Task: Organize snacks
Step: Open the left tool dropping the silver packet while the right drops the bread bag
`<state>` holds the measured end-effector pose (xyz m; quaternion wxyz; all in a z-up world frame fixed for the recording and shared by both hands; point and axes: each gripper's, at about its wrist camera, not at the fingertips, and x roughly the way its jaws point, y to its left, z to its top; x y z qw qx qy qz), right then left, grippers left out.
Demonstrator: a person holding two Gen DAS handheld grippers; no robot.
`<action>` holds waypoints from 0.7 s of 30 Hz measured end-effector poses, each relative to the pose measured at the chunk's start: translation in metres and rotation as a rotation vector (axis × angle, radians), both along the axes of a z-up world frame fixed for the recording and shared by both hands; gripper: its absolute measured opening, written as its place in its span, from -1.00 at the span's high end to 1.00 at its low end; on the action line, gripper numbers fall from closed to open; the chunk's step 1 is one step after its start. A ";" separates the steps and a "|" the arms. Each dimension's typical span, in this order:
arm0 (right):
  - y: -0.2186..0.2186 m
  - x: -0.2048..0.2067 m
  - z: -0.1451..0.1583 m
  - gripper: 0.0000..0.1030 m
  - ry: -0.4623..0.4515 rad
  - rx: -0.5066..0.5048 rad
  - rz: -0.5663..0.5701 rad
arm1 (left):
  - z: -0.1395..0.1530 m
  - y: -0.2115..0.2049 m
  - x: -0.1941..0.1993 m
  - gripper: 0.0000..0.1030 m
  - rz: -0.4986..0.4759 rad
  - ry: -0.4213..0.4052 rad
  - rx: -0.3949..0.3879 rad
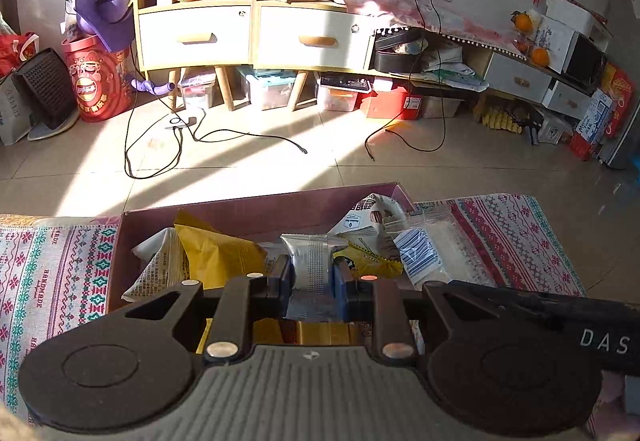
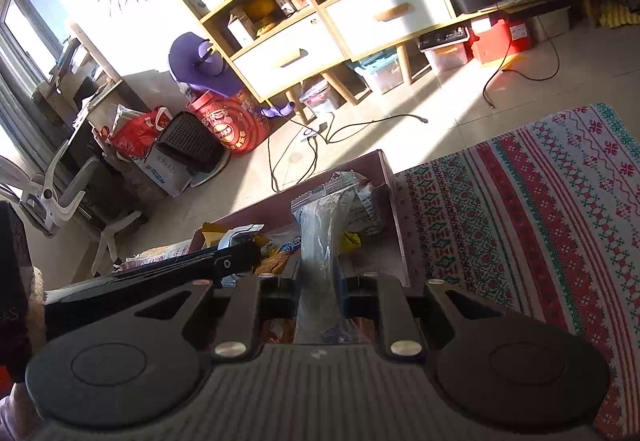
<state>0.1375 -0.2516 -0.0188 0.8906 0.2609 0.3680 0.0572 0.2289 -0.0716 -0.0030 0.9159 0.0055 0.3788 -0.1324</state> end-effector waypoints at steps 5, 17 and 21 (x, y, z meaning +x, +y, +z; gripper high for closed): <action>-0.005 0.002 -0.003 0.39 0.020 0.038 -0.028 | -0.006 -0.002 -0.001 0.31 0.003 -0.027 0.032; -0.006 -0.023 0.026 -0.20 -0.020 -0.036 -0.028 | 0.015 0.015 -0.038 -0.47 -0.002 -0.009 -0.022; -0.002 -0.040 0.036 -0.50 -0.041 -0.116 -0.034 | 0.020 0.026 -0.060 -0.70 0.011 -0.003 -0.026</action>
